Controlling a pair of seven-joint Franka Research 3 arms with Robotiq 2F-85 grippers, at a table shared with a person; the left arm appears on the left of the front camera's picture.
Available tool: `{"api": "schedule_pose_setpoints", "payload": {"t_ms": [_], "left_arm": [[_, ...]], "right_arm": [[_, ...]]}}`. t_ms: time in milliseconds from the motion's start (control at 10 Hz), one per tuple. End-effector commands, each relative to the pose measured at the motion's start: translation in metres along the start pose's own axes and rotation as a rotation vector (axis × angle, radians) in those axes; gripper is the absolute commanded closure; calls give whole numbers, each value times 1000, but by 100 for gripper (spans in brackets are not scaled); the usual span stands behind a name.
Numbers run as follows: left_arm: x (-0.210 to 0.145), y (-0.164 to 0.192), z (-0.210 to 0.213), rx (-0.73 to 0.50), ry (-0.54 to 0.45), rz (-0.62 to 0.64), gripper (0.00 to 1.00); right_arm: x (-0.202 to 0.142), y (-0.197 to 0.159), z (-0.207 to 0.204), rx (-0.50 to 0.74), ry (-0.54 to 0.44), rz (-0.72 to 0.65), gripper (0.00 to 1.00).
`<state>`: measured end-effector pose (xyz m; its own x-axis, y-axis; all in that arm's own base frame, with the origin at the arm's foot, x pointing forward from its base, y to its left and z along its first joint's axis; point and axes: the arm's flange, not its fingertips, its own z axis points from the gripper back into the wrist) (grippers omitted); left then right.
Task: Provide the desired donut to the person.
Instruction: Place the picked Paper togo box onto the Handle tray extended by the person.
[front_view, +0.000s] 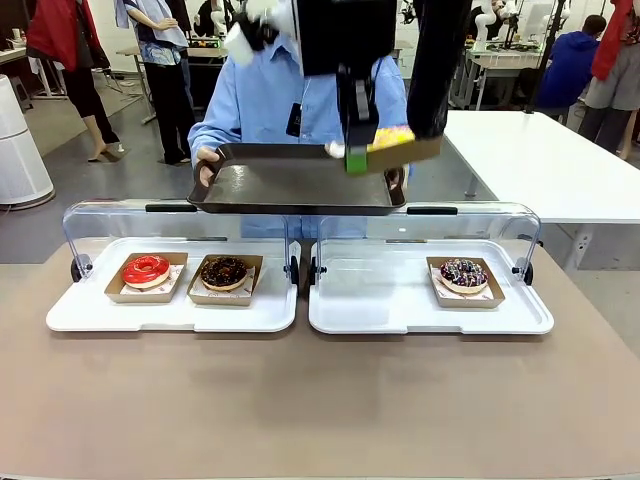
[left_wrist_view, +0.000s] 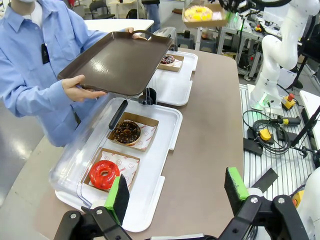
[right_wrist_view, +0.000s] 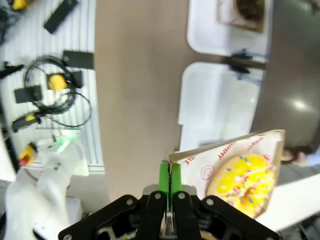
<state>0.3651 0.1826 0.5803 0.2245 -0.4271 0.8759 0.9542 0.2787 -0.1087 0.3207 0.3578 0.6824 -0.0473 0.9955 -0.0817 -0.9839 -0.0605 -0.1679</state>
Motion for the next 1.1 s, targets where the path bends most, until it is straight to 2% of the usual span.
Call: {"api": "schedule_pose_setpoints", "payload": {"t_ms": [0, 200, 600, 800, 1000], "left_arm": [[0, -1, 2, -3, -5, -7, 0], [0, -1, 2, -3, -5, -7, 0], [0, -1, 2, -3, -5, -7, 0], [0, -1, 2, -3, -5, -7, 0], [0, -1, 2, -3, -5, -7, 0]], "right_arm": [[10, -40, 11, -7, 26, -61, 98], [10, -83, 3, 20, -12, -102, 98], [-4, -175, -56, -20, -136, -132, 98], [-8, -195, -83, -36, -175, -105, 98], [-13, -210, -102, -42, -183, -136, 98]]}}
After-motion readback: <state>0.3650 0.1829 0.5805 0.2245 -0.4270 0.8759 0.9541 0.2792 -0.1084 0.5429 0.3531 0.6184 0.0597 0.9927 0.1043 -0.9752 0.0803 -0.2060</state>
